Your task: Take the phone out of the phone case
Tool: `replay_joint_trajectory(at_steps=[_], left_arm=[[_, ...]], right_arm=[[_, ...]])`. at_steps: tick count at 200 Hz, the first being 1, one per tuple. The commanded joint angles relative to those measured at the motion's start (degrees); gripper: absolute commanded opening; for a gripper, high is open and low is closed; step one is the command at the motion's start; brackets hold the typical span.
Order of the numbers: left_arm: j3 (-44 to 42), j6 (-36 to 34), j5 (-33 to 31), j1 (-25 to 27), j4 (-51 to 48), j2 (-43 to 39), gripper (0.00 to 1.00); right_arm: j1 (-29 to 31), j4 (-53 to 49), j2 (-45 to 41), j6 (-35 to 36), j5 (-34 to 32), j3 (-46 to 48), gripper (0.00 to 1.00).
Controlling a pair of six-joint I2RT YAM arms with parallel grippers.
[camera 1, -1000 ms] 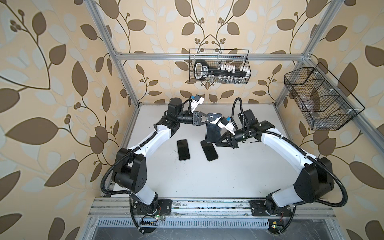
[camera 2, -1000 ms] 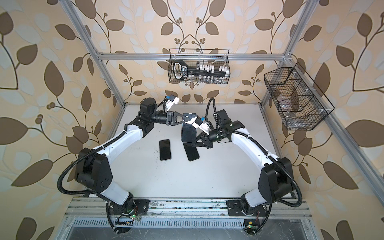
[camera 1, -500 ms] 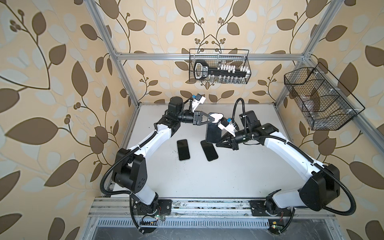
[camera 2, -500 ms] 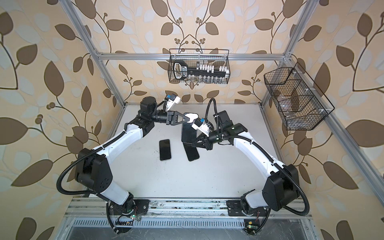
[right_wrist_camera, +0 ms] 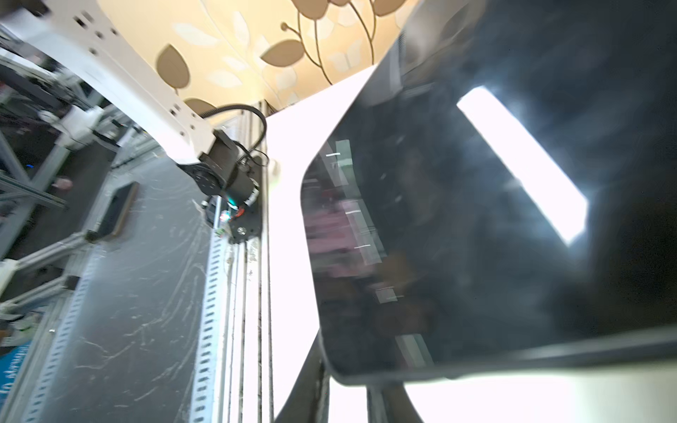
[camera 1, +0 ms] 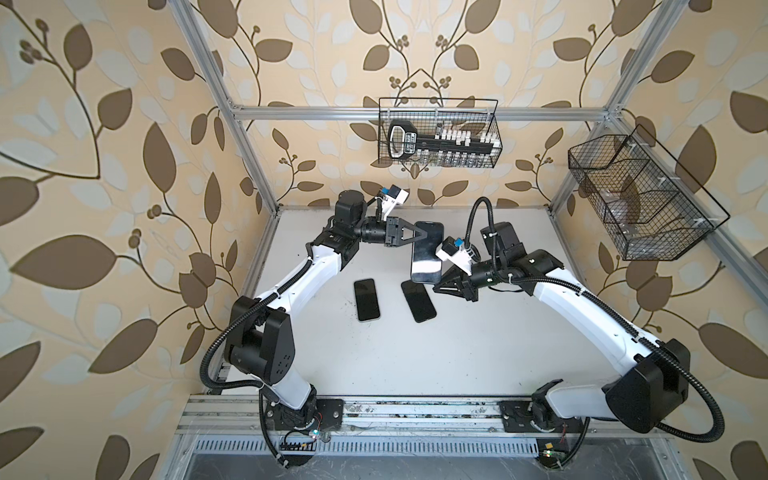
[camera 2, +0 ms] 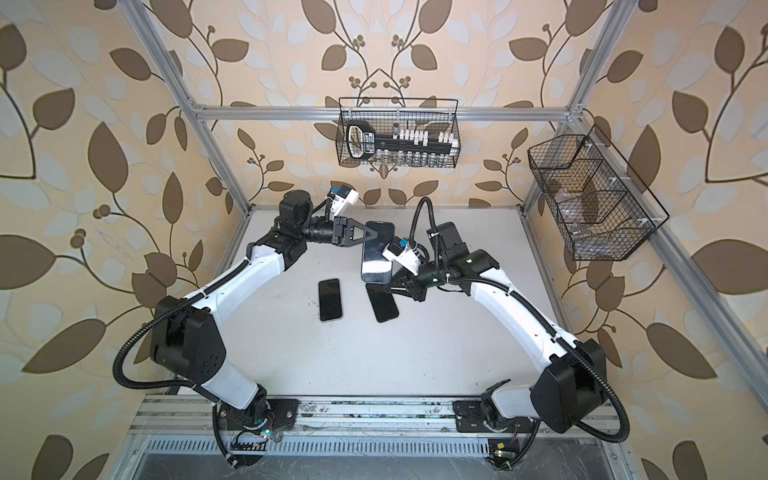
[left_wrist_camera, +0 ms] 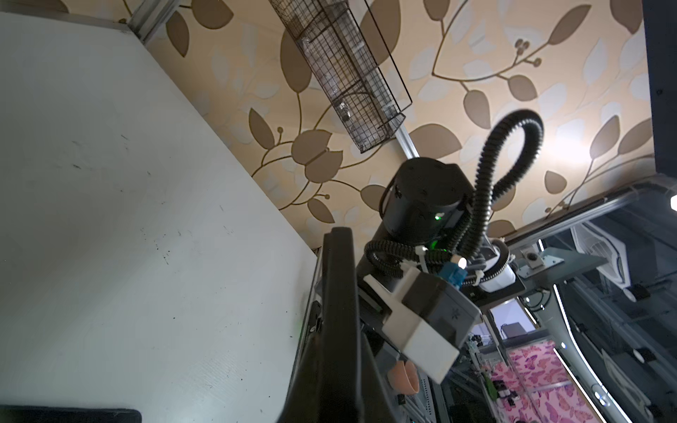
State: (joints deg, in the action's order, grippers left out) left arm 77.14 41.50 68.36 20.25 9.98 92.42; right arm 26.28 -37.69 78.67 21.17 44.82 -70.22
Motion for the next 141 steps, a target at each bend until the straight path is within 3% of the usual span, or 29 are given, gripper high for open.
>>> replay_joint_trajectory(at_steps=[1,35,52,81,104,141], left_arm=[[3.27,4.03,-0.18,0.40,-0.22,-0.31,0.00],[2.97,4.00,-0.17,0.40,0.21,-0.27,0.00],[3.05,3.73,-0.03,0.32,0.22,-0.31,0.00],[3.06,3.15,0.46,0.24,0.22,-0.21,0.00],[2.92,2.91,0.68,0.26,0.48,-0.46,0.00],[2.68,2.71,0.89,0.24,0.66,-1.00,0.00]], right_arm=[[0.68,0.56,-0.81,3.27,-3.80,1.00,0.22],[0.54,0.19,-0.59,3.20,-3.08,0.69,0.23],[0.14,-0.49,-0.76,3.26,-0.83,0.61,0.35],[-2.21,-1.63,-0.96,3.10,5.77,0.56,0.48],[-4.48,-2.79,-0.68,3.33,10.77,0.27,0.50],[-5.36,-4.82,1.32,4.13,13.44,-0.69,0.47]])
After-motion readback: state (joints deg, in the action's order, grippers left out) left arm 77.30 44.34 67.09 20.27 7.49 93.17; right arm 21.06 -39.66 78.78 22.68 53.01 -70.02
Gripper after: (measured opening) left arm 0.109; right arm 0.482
